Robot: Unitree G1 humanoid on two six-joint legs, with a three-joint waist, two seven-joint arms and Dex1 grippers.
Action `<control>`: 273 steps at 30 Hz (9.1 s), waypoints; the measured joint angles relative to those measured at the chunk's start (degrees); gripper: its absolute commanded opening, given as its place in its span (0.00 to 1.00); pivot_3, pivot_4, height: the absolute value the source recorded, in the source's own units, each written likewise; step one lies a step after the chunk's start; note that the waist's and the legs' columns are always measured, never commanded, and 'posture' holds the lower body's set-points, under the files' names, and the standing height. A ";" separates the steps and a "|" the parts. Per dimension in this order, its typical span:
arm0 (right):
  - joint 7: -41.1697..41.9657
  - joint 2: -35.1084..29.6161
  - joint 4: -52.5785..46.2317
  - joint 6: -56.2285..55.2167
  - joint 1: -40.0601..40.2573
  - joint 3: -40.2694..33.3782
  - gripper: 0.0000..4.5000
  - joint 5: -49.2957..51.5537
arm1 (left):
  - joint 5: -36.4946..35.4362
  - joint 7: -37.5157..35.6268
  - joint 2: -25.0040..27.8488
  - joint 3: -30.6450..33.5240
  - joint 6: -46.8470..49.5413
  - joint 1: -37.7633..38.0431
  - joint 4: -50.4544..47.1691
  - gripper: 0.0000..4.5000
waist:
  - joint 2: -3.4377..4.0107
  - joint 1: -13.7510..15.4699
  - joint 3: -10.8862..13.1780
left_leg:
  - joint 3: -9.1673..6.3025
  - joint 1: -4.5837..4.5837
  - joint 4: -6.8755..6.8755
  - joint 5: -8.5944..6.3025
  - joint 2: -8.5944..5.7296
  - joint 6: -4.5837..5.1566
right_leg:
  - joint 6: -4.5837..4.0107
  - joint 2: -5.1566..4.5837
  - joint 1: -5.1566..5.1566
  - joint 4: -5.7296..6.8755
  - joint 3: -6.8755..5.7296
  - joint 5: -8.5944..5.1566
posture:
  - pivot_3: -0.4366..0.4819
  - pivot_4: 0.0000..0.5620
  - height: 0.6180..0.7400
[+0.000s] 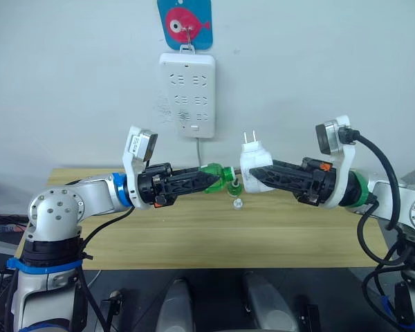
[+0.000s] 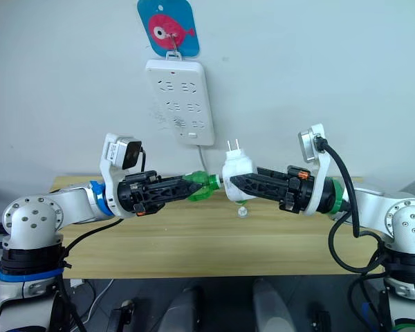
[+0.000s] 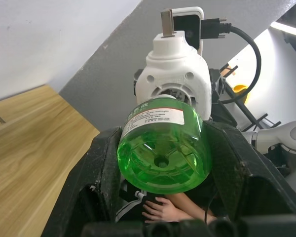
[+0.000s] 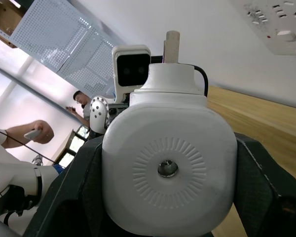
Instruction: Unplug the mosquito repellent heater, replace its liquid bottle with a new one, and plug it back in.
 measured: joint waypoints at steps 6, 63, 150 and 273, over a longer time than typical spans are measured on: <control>0.35 -0.90 -0.03 -1.11 -0.01 1.07 0.66 0.72 | 0.93 -1.92 0.67 -0.41 0.09 0.00 -0.28 0.52 | 0.00 0.02 0.00 | 0.00 0.00 0.00 0.00 0.00 0.00 | 0.00 0.00 0.00 0.00 0.00 0.00 | 0.33 0.41 0.87; -1.18 -7.06 -1.13 -2.47 1.02 7.59 1.00 2.80 | 9.67 -5.15 -4.92 -5.77 -6.08 -0.17 -3.52 0.52 | -0.01 0.26 0.00 | -0.01 -0.02 0.08 0.00 -0.02 0.00 | 0.00 0.00 0.01 0.02 0.00 0.00 | 0.32 0.40 0.87; 16.48 0.82 4.91 1.55 2.31 -7.96 0.50 -27.63 | 16.16 -12.78 -1.29 -4.86 -5.28 1.35 -1.71 0.51 | -0.02 1.18 0.01 | -0.01 -0.17 0.57 -0.02 0.05 0.05 | 0.01 -0.03 0.14 0.16 -0.29 0.01 | 0.29 0.41 0.87; 0.32 -1.41 6.99 2.20 8.66 6.95 0.68 10.19 | 51.29 -30.50 -1.11 -17.51 -54.86 2.47 -5.05 0.92 | -0.02 1.17 0.01 | 0.07 -0.18 0.53 -0.02 0.06 0.06 | 0.01 0.03 0.10 0.11 -0.19 0.00 | 0.34 0.41 0.87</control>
